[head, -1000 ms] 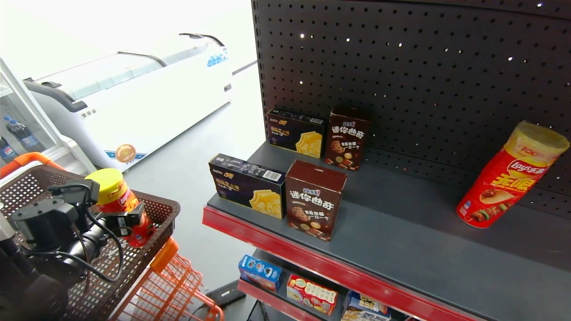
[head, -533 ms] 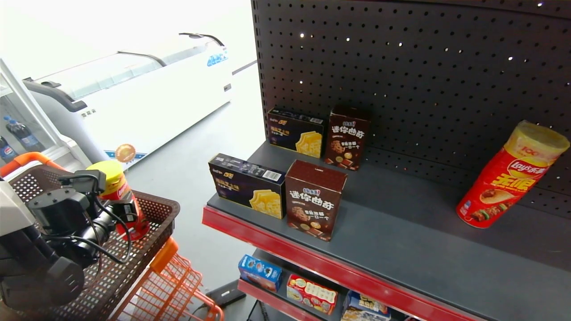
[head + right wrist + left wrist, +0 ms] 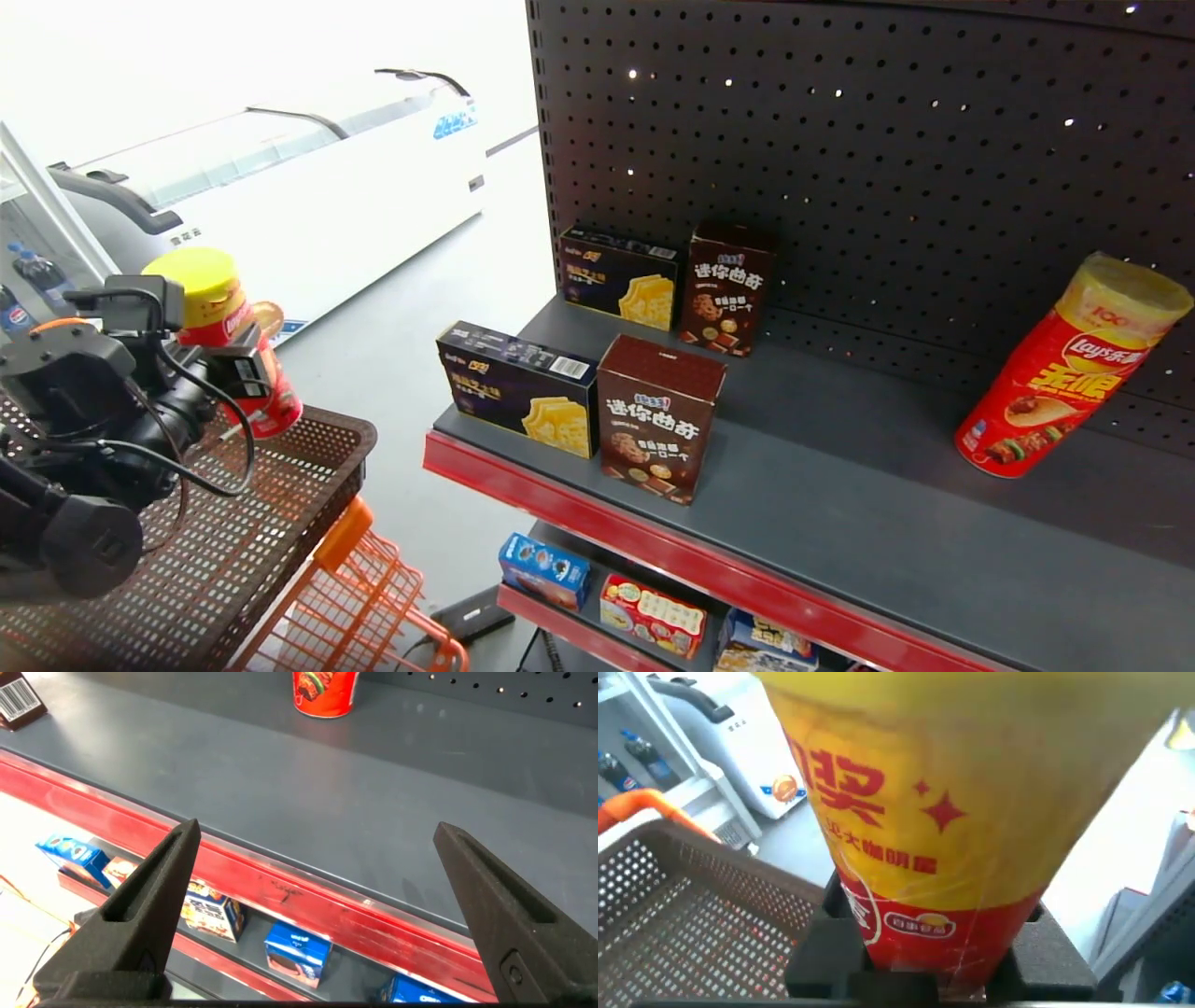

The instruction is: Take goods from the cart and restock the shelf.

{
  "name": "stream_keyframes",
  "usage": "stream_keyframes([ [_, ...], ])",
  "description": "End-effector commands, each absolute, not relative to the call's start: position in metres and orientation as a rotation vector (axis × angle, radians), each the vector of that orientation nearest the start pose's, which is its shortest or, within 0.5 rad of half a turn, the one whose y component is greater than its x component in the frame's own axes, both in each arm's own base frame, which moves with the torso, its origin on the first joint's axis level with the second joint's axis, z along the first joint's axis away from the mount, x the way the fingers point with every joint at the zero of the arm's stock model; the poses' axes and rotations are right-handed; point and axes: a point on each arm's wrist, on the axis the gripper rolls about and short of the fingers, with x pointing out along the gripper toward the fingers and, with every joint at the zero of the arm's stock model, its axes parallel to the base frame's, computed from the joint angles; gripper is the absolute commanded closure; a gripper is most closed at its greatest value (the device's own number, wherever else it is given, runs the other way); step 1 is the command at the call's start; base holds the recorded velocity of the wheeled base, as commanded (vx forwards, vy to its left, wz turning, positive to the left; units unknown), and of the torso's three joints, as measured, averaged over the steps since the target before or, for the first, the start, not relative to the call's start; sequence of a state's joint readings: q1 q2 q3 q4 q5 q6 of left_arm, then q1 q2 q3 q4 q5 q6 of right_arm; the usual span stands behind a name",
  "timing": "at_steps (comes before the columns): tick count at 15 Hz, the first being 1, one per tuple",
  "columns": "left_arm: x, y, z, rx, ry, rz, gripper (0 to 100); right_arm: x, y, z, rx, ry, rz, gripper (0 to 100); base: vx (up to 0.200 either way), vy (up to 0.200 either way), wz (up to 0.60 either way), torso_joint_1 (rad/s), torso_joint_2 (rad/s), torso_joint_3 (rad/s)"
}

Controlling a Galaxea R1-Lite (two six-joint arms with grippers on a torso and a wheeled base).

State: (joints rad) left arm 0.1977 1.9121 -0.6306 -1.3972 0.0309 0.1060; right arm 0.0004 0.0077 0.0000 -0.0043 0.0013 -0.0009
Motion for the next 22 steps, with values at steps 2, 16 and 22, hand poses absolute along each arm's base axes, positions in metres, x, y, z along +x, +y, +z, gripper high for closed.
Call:
stream_keyframes([
  [2, 0.290, 0.050, 0.234, 0.129, -0.235, 0.166, 100, -0.022, 0.000, 0.076, -0.002, 0.005, 0.003, 0, 0.000, 0.000, 0.00, 0.000, 0.00, 0.000],
  [16, 0.206, -0.054, 0.295, 0.038, -0.245, -0.632, 100, -0.022, 0.000, 0.076, -0.002, 0.005, 0.003, 0, 0.000, 0.000, 0.00, 0.000, 0.00, 0.000],
  [22, 0.197, -0.076, 0.292, 0.009, -0.231, -0.763, 100, -0.022, 0.000, 0.076, -0.002, 0.005, 0.002, 0, 0.000, 0.000, 0.00, 0.000, 0.00, 0.000],
])
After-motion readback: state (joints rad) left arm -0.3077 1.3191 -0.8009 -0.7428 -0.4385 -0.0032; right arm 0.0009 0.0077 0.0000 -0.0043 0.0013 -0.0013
